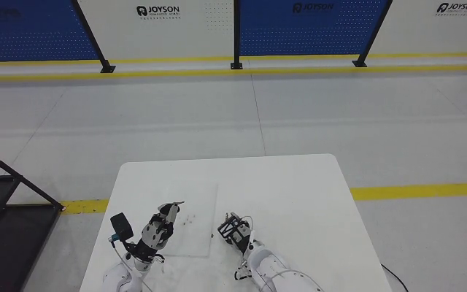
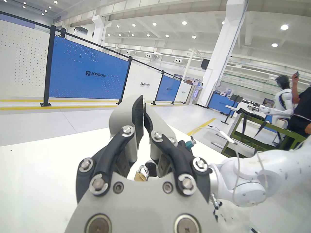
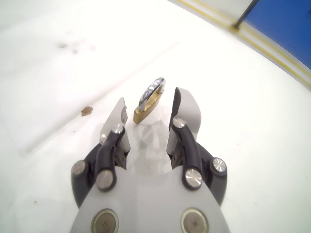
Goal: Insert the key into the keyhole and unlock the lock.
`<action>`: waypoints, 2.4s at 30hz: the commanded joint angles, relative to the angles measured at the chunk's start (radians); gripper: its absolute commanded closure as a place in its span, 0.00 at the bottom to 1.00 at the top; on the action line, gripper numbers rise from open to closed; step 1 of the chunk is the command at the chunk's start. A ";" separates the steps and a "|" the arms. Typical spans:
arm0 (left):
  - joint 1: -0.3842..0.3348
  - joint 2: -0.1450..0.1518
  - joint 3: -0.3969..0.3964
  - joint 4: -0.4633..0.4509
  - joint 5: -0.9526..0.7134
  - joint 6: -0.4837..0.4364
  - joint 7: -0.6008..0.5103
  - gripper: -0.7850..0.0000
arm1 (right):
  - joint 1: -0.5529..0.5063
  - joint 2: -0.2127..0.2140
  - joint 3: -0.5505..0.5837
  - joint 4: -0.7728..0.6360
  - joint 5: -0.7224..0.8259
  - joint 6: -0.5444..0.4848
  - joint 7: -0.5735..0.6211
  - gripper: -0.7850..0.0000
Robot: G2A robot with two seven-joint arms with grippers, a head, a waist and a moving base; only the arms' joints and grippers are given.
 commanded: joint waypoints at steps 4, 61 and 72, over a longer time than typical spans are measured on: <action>0.000 0.000 0.000 0.000 0.000 0.000 0.000 1.00 | 0.015 -0.012 -0.005 0.021 0.013 0.003 0.003 0.59; -0.055 -0.031 0.252 -0.116 -0.009 -0.022 0.064 1.00 | -0.312 0.151 0.552 -0.363 0.567 -1.162 -0.346 1.00; -0.113 -0.064 0.401 -0.025 -0.139 -0.079 0.233 1.00 | -0.271 0.123 0.369 -0.363 0.740 -1.163 -0.536 1.00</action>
